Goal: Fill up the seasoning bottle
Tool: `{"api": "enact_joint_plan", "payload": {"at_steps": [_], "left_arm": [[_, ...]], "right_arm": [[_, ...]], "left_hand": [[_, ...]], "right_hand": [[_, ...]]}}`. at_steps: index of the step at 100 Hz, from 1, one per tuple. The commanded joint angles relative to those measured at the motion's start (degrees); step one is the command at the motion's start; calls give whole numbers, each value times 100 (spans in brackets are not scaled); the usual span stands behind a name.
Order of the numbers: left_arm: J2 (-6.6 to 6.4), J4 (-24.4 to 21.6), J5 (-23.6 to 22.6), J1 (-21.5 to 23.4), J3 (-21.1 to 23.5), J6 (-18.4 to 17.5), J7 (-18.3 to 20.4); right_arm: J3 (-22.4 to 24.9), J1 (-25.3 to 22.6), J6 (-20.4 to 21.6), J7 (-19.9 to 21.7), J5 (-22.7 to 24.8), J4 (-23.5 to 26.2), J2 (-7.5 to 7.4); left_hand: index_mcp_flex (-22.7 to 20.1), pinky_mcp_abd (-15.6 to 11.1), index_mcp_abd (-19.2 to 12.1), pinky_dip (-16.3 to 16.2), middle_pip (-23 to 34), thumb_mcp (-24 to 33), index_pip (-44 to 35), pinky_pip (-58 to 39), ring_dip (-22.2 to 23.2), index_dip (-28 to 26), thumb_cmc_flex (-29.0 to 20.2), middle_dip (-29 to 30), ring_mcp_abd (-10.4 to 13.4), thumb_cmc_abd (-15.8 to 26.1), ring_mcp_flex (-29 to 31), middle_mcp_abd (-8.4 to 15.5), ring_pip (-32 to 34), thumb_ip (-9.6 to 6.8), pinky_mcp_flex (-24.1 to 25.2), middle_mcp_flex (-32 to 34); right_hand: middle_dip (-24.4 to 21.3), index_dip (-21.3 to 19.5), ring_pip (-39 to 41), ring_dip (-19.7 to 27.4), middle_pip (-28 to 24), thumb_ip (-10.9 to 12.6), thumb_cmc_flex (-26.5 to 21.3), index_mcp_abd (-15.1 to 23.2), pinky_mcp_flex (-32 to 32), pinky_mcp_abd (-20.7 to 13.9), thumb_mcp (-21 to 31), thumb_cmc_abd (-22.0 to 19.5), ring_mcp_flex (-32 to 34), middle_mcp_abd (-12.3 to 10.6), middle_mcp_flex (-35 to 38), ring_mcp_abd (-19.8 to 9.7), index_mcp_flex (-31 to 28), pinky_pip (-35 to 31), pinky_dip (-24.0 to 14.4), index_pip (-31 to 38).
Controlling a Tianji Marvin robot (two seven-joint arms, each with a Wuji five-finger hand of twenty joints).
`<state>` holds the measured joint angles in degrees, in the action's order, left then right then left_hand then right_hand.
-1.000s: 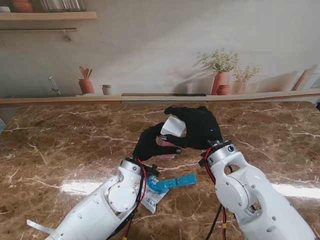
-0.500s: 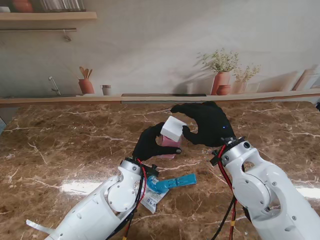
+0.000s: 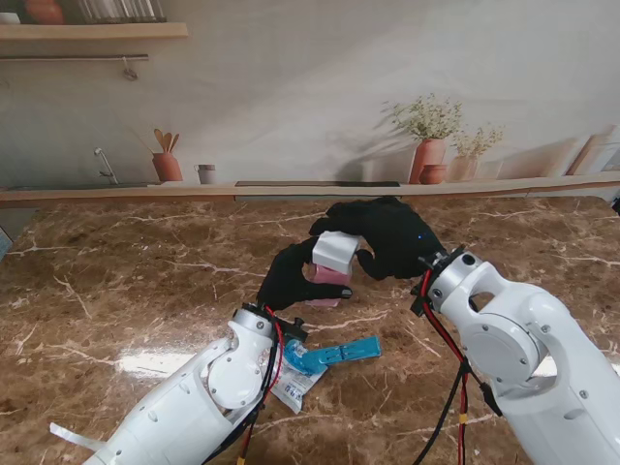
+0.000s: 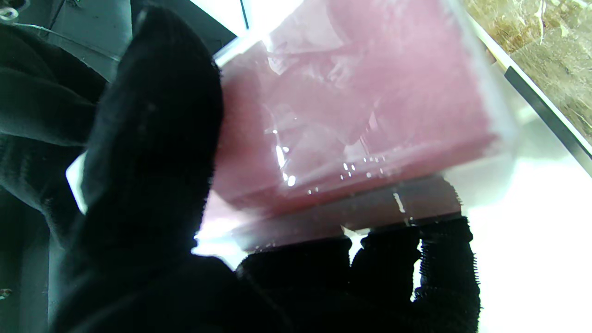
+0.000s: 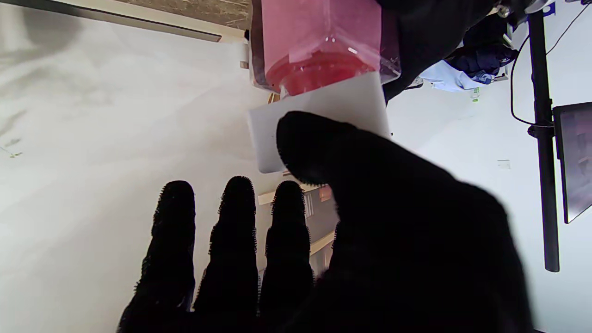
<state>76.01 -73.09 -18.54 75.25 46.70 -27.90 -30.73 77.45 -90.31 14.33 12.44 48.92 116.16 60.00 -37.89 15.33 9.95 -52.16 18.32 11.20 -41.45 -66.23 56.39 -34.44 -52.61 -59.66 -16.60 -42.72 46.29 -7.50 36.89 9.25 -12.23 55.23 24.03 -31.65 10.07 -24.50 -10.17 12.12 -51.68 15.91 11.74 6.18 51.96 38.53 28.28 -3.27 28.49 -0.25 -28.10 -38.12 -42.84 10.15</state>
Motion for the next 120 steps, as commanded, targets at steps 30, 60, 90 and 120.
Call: {"api": "enact_joint_plan", "payload": {"at_steps": [30,60,90,120], "left_arm": [[21,-70,-3,15,-15,9,-27],[19,-102,4,27,-4,16,-26],[14,-147,5,58,17,55,-42],[29,-178,39,85,23,83,-77]], "right_arm": [[-60,21,21,248,-53,-40,-22],[13,-100,34,63,-15,-132,0],[-18,-203,28,-185,-29,-295,31],[-119,-351,-38,-830,518,-359,86]], "left_hand": [[-1103,-285,-1894,-101,263,2224,-1337,87,253,-458,-1298,-196,227,2085,364,650,780,70,102,419],[-1086,-270,-1910,-99,260,2225,-1339,100,250,-469,-1294,-196,239,2093,360,661,770,73,118,410],[-1088,-268,-1907,-98,259,2221,-1339,109,248,-473,-1295,-196,248,2093,362,662,758,75,124,410],[-1098,-265,-1892,-98,264,2229,-1335,114,252,-468,-1305,-195,229,2089,358,647,759,72,130,412]], "right_hand": [[-128,-164,147,57,-62,-558,250,164,94,-65,143,56,-11,-126,120,-102,-183,-21,-227,206],[88,-132,455,-249,-265,-695,1098,-17,221,-38,-205,-34,375,-203,527,-220,-243,-138,-263,203],[308,-82,721,-543,-346,-1020,1915,-131,293,-33,-929,-673,502,-254,721,-279,-196,-238,-278,152],[1394,71,1883,-1455,-1156,-1185,2800,-570,710,-127,-1313,-985,848,-373,1228,-366,-322,-715,-367,154]]}}
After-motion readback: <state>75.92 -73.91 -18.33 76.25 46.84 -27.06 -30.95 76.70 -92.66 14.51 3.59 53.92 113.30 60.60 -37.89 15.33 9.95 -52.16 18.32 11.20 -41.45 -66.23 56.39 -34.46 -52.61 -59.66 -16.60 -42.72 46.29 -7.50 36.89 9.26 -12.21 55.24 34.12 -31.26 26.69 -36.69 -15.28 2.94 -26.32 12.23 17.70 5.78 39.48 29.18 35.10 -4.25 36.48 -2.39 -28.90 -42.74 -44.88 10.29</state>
